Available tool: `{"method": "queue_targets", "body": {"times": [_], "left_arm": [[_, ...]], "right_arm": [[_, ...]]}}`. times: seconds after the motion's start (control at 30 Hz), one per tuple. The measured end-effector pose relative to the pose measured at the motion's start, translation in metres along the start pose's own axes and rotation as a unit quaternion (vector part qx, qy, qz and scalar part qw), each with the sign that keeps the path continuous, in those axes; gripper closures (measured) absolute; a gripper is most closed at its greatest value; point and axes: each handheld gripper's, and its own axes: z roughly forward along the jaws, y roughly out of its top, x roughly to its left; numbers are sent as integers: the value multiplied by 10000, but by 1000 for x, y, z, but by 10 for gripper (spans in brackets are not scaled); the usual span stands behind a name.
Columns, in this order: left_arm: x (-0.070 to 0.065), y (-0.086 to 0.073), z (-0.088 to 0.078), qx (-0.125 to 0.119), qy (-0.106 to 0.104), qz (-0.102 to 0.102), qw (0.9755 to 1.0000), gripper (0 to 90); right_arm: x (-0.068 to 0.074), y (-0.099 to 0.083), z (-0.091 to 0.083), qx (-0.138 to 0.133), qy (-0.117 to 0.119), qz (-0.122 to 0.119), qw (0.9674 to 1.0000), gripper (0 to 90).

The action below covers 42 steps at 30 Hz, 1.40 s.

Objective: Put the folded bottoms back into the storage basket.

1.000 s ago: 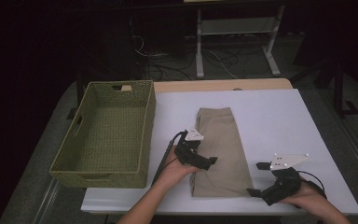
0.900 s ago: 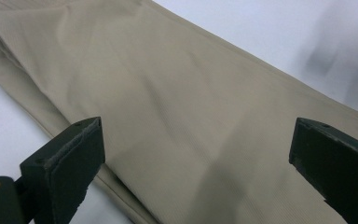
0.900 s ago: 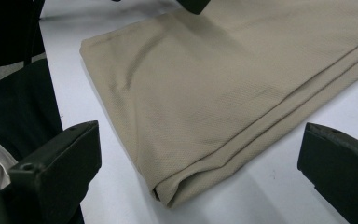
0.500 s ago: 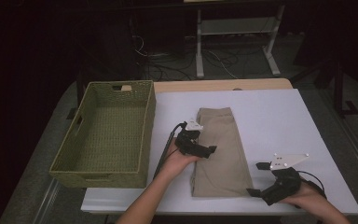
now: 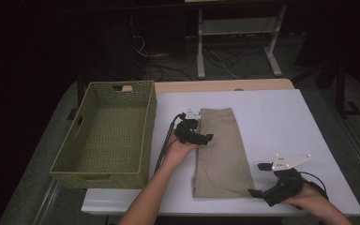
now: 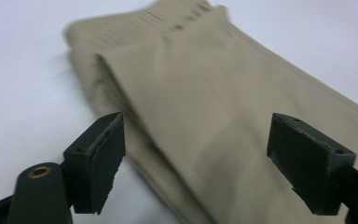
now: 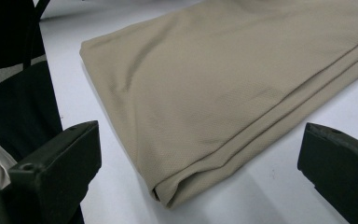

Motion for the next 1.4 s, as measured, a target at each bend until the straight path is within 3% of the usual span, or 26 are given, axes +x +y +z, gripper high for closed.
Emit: {"method": "queue_targets", "body": {"times": [0.17, 0.47, 0.6, 0.83, 1.13, 1.4], "left_arm": [[19, 7, 9, 6, 137, -199, 9997, 208], [41, 21, 22, 40, 242, -284, 9993, 237], [44, 28, 27, 104, 295, -229, 9992, 250], [48, 40, 36, 185, 199, -185, 9995, 252], [52, 40, 47, 327, 106, -167, 9993, 256], [51, 37, 53, 439, 80, -89, 9990, 313]], "right_arm": [[0, 0, 0, 2, 25, -9, 10000, 0], [1, -1, 1, -4, 63, -24, 10000, 0], [1, -1, 0, -6, 82, -32, 10000, 0], [2, -1, 1, 5, 124, -53, 9999, 0], [2, -1, 1, 5, 135, -44, 9999, 0], [2, -1, 2, 15, 145, -49, 9999, 0]]}}
